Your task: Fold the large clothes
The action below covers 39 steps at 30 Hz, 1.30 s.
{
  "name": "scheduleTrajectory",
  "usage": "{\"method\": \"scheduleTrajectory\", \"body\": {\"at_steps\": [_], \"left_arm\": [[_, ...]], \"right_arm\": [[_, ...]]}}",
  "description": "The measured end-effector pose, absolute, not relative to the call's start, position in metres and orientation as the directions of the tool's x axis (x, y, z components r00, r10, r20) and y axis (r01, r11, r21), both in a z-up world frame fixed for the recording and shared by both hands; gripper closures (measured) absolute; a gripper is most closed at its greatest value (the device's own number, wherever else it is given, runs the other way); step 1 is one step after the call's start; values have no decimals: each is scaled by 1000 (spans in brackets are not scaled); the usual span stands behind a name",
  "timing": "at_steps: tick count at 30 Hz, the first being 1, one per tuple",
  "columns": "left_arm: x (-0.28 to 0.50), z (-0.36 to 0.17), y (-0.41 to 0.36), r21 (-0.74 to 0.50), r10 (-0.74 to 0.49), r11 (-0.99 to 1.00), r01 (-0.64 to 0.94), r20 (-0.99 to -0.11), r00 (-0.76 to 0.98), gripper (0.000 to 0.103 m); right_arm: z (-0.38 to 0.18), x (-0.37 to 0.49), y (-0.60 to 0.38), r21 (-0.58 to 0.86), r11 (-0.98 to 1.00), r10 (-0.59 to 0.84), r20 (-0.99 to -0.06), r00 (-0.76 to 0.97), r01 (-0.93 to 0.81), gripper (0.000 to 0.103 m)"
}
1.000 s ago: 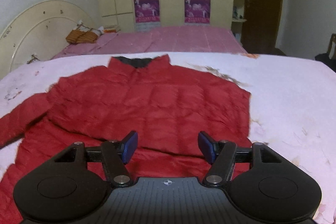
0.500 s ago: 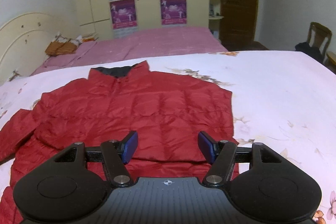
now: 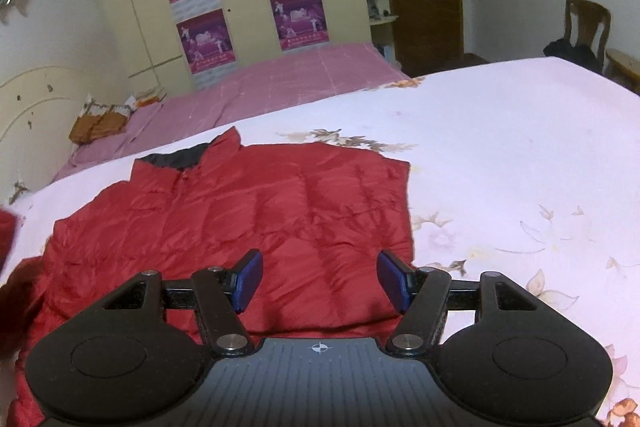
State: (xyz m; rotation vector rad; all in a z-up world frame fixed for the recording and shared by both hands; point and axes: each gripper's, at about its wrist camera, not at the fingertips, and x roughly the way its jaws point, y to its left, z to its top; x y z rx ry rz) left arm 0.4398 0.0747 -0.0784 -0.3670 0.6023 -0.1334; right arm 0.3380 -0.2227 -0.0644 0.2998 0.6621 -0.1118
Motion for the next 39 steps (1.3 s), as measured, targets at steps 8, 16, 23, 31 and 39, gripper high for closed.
{"method": "scheduleTrajectory", "body": {"at_steps": [8, 16, 23, 31, 39], "left_arm": [[463, -102, -48, -263, -331, 941, 211, -599, 729, 99], [480, -117, -93, -234, -381, 924, 303, -632, 675, 99], [473, -125, -118, -226, -394, 917, 329, -647, 653, 99], [463, -123, -122, -237, -420, 902, 360, -673, 609, 75], [451, -109, -106, -204, -404, 909, 363, -642, 652, 38]], "right_arm": [[-72, 336, -275, 322, 908, -13, -619, 785, 269, 39], [-73, 328, -314, 360, 881, -20, -618, 786, 306, 39], [-68, 319, -337, 395, 863, -1, -620, 785, 314, 39], [-55, 323, -340, 408, 865, 25, -618, 786, 293, 39], [-42, 329, -327, 438, 859, 63, -603, 795, 264, 39]]}}
